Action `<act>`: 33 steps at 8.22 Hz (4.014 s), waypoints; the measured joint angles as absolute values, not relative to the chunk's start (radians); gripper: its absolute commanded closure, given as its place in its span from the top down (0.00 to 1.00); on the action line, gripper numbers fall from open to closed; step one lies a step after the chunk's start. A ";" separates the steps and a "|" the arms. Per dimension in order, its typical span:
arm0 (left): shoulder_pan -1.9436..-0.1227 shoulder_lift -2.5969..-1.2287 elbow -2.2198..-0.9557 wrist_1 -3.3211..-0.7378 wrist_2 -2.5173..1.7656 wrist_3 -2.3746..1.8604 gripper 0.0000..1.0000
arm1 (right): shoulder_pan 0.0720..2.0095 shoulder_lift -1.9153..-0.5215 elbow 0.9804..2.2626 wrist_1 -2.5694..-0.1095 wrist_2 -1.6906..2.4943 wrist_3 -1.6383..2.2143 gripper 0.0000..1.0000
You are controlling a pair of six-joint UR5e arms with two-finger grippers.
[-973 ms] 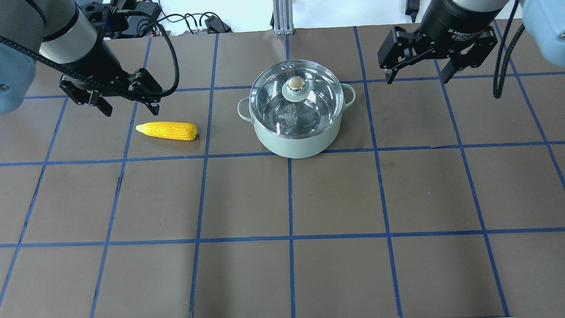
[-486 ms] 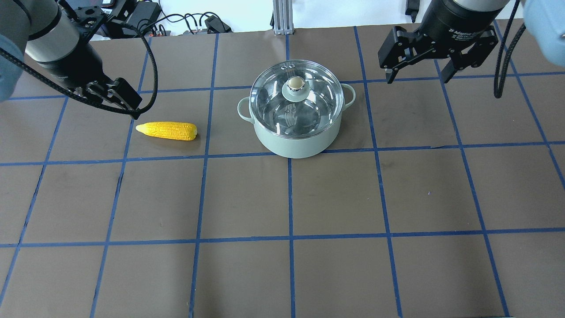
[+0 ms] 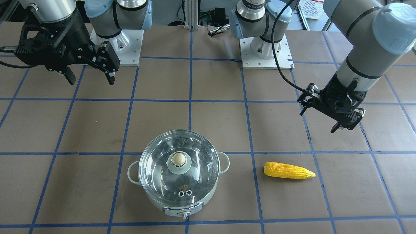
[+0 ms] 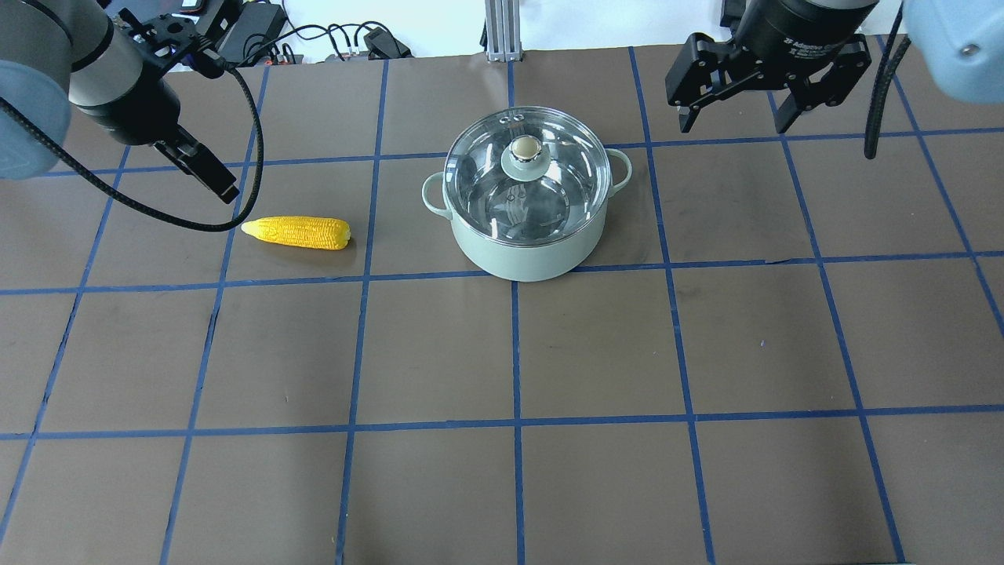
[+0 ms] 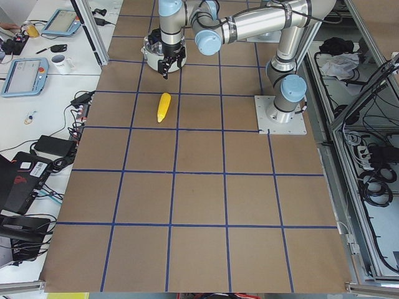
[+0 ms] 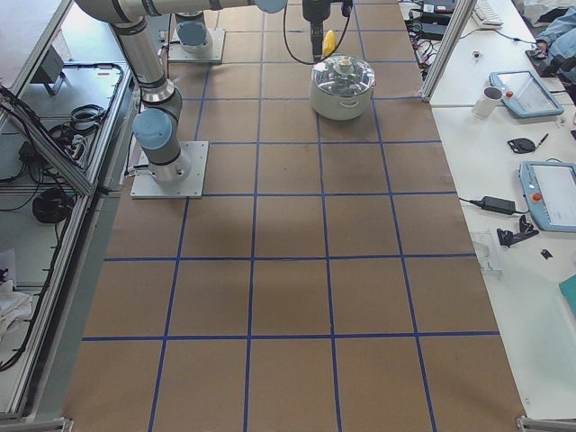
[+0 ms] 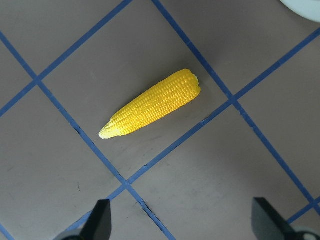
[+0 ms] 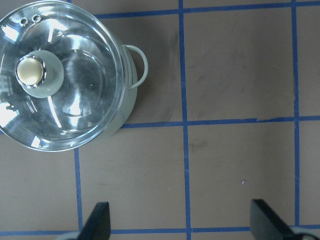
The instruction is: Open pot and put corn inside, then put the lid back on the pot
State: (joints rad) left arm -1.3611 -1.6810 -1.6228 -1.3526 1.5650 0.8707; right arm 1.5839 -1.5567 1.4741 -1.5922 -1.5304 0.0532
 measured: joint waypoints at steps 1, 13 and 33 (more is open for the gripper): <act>-1.360 -1.711 -1.623 -1.341 1.564 0.934 1.00 | 1.589 -1.515 1.437 -1.610 -1.529 0.060 1.00; -1.356 -2.071 -1.626 -1.018 1.519 1.762 1.00 | 1.867 -1.100 1.336 -2.038 -1.583 0.404 1.00; -1.422 -1.927 -1.621 -1.109 1.616 1.552 0.00 | 1.860 -1.217 1.363 -1.950 -1.585 0.275 0.35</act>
